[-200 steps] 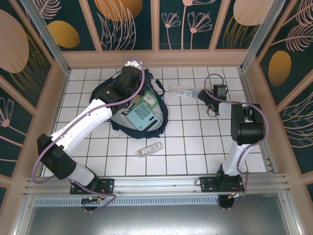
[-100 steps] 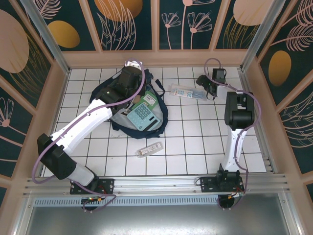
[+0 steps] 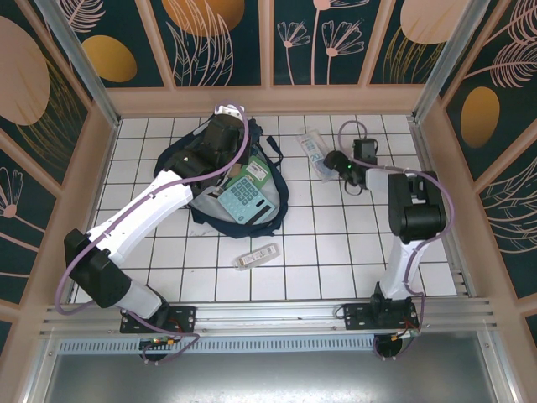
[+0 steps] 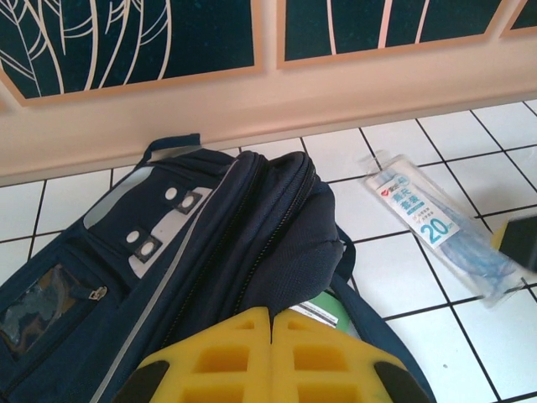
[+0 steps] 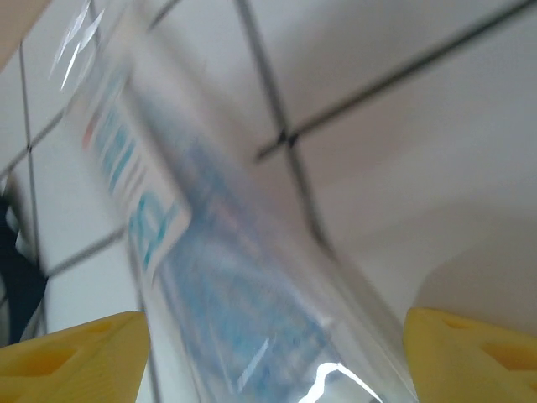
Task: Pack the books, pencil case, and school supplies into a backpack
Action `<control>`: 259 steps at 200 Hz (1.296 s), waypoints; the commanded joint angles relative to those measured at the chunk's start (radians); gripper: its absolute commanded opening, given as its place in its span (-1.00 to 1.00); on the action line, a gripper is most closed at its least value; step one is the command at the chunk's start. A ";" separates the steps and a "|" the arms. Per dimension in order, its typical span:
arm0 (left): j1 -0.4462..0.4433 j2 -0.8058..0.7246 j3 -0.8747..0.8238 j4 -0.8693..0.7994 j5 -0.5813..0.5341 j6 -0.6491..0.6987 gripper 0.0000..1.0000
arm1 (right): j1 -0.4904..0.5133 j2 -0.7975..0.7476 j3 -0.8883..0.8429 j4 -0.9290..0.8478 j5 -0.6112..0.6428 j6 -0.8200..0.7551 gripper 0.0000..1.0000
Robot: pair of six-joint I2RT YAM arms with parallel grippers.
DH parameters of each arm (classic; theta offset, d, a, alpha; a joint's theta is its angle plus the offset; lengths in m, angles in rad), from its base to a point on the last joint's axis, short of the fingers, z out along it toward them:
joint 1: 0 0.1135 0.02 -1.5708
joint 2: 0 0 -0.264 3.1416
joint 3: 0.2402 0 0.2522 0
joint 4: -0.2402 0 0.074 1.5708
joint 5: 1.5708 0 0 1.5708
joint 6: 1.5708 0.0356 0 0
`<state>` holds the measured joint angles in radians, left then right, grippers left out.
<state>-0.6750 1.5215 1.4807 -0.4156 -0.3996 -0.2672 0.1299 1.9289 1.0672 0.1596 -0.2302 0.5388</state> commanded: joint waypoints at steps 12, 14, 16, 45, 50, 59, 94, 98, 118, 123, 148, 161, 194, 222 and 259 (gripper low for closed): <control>-0.003 -0.037 0.014 0.115 0.006 -0.020 -1.00 | 0.072 -0.088 -0.059 -0.032 -0.010 0.021 0.59; -0.003 -0.037 0.013 0.115 0.007 -0.021 -1.00 | 0.072 -0.091 -0.059 -0.033 -0.004 0.020 0.59; -0.003 -0.037 0.013 0.115 0.008 -0.021 -1.00 | 0.072 -0.092 -0.059 -0.034 0.004 0.019 0.59; -0.005 -0.040 0.014 0.116 0.008 -0.021 -1.00 | 0.057 -0.070 -0.019 -0.051 0.086 -0.012 0.60; -0.004 -0.041 0.013 0.116 0.007 -0.021 -1.00 | 0.061 -0.055 -0.003 -0.058 0.101 -0.024 0.60; -0.004 -0.041 0.014 0.115 0.005 -0.021 -1.00 | 0.071 -0.024 0.045 -0.084 0.133 -0.047 0.60; -0.004 -0.041 0.013 0.115 0.004 -0.020 -1.00 | 0.117 0.117 0.247 -0.234 0.268 -0.093 0.64; -0.005 -0.040 0.012 0.115 0.003 -0.021 -1.00 | 0.118 0.128 0.257 -0.244 0.271 -0.089 0.64; -0.003 -0.043 0.009 0.118 -0.001 -0.017 -1.00 | 0.116 0.158 0.270 -0.241 0.262 -0.074 0.64; -0.004 -0.043 0.009 0.118 -0.002 -0.014 -1.00 | 0.118 0.166 0.276 -0.242 0.260 -0.073 0.64; -0.004 -0.036 0.012 0.116 0.007 -0.015 -1.00 | 0.124 0.212 0.323 -0.279 0.253 -0.077 0.64; -0.004 -0.038 0.012 0.116 0.005 -0.015 -1.00 | 0.136 0.225 0.331 -0.280 0.252 -0.079 0.57; -0.004 -0.040 0.010 0.119 0.002 -0.014 -1.00 | 0.150 0.226 0.317 -0.246 0.250 -0.074 0.17; -0.003 -0.034 0.011 0.118 0.004 -0.015 -1.00 | 0.153 0.226 0.319 -0.246 0.250 -0.074 -0.41; -0.003 -0.038 0.011 0.118 0.002 -0.014 -1.00 | 0.152 0.203 0.308 -0.239 0.261 -0.071 -0.67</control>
<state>-0.6750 1.5215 1.4773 -0.4114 -0.3962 -0.2676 0.2638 2.1239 1.3830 -0.0719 0.0593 0.4671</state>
